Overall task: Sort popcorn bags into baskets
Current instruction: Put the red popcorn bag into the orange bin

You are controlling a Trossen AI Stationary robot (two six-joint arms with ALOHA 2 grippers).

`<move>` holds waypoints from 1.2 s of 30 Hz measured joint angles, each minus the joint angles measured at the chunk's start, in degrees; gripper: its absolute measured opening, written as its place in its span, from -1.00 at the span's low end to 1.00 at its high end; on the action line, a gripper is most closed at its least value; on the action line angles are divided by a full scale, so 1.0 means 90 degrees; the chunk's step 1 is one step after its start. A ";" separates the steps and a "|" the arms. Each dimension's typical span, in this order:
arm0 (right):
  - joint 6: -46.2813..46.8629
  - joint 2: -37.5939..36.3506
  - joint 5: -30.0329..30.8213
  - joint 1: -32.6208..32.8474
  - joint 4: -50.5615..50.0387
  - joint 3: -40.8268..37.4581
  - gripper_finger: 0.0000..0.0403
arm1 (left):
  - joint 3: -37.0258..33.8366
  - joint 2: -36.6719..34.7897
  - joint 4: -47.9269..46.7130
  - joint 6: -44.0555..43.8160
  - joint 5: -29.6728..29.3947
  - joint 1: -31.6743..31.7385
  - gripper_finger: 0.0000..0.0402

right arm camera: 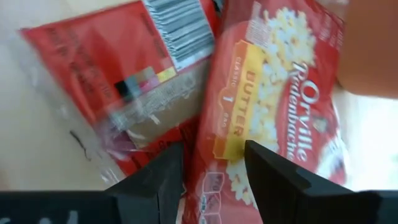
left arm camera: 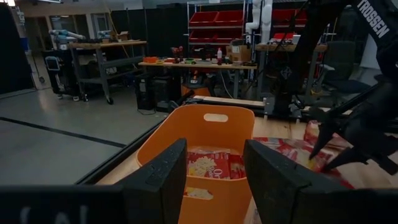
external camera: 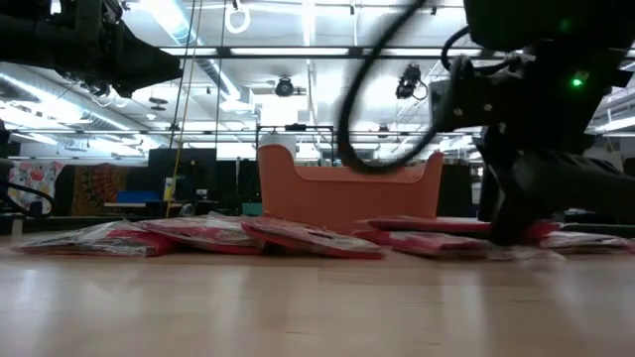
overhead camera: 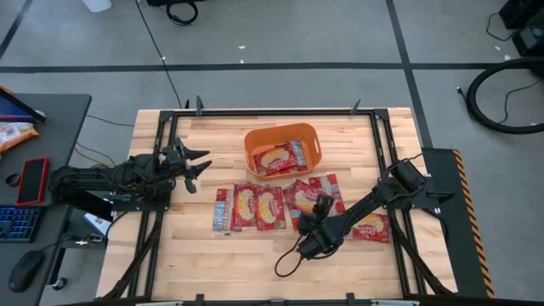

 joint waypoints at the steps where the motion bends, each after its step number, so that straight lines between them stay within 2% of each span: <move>1: 0.0001 0.0000 0.0036 0.0000 -0.0144 0.0000 -0.16 | 0.0000 0.0001 0.0000 0.0000 0.0002 0.0000 -0.18; 10: -0.0077 0.0000 0.0829 -0.0004 -0.0788 -0.0002 -0.40 | 0.0000 0.0002 0.0000 -0.0002 0.0002 0.0000 -0.18; 16: -0.0338 0.0000 0.1136 -0.0160 -0.0754 -0.0002 -0.44 | 0.0000 0.0002 0.0000 -0.0002 0.0002 -0.0002 -0.18; 27: -0.0292 0.0000 0.0663 -0.0113 -0.0542 -0.0002 -0.45 | 0.0000 0.0000 -0.0039 -0.0002 0.0002 0.0000 -0.18; 36: -0.0171 0.0000 0.0750 0.0027 -0.0297 -0.0002 -0.45 | 0.0000 0.0001 -0.0039 -0.0005 0.0002 -0.0001 -0.18</move>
